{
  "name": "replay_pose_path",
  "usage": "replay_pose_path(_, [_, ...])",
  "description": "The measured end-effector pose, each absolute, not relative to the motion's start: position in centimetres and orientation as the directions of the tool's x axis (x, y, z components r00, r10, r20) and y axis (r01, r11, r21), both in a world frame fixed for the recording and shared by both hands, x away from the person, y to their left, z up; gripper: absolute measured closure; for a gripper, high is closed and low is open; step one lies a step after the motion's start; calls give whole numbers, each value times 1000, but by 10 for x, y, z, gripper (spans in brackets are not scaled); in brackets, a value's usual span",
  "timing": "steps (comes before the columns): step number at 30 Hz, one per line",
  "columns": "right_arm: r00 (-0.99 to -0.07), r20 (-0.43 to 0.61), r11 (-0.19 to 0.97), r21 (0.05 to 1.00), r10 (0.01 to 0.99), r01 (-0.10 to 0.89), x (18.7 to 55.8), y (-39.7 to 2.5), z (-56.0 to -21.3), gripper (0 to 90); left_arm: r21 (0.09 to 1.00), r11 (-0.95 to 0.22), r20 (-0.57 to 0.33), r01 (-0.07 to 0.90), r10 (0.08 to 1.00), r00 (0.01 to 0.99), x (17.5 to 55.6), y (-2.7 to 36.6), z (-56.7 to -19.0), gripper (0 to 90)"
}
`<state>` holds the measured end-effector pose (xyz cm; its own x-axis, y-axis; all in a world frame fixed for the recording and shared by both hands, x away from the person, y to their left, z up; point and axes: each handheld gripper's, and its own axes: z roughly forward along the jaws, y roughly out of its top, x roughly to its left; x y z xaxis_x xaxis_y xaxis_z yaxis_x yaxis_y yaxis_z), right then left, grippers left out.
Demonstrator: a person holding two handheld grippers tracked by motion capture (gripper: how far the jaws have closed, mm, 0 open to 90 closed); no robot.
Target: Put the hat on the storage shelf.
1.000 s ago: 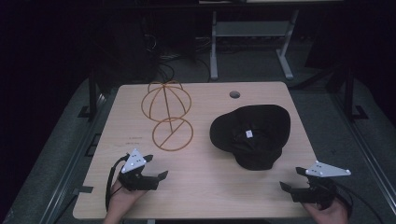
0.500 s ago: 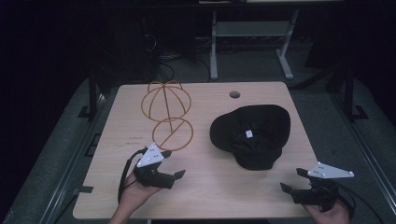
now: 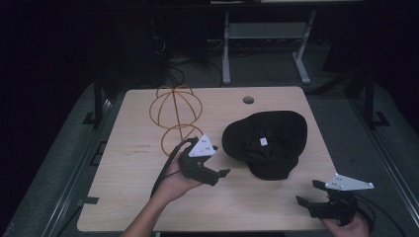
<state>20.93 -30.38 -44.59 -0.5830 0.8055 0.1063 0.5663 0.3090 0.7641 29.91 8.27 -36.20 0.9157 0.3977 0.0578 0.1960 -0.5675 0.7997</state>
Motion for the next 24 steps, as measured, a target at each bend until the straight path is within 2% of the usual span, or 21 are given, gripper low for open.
replay_pose_path(2, [-587,110,305,769,802,562,208,-305,-446,151,779,-603,87,173,378,922,307,68,-360,234])
replay_pose_path(8, [-587,124,289,778,800,558,208,-306,-445,151,746,-645,97,166,351,931,320,48,-360,272])
replay_pose_path(12, [-592,126,291,778,796,557,209,-306,-446,151,715,-685,115,141,315,942,322,33,-366,351])
replay_pose_path(15, [-598,127,293,780,791,553,210,-303,-446,151,687,-715,116,131,286,951,325,26,-373,444])
replay_pose_path(18, [-600,130,295,777,790,557,210,-302,-446,151,655,-744,127,128,276,953,329,23,-382,483])
replay_pose_path(21, [-597,128,293,778,792,556,212,-299,-447,150,678,-724,114,128,276,954,333,29,-387,682])
replay_pose_path(24, [-588,127,275,793,799,543,213,-298,-445,139,696,-706,111,130,285,952,332,31,-386,755])
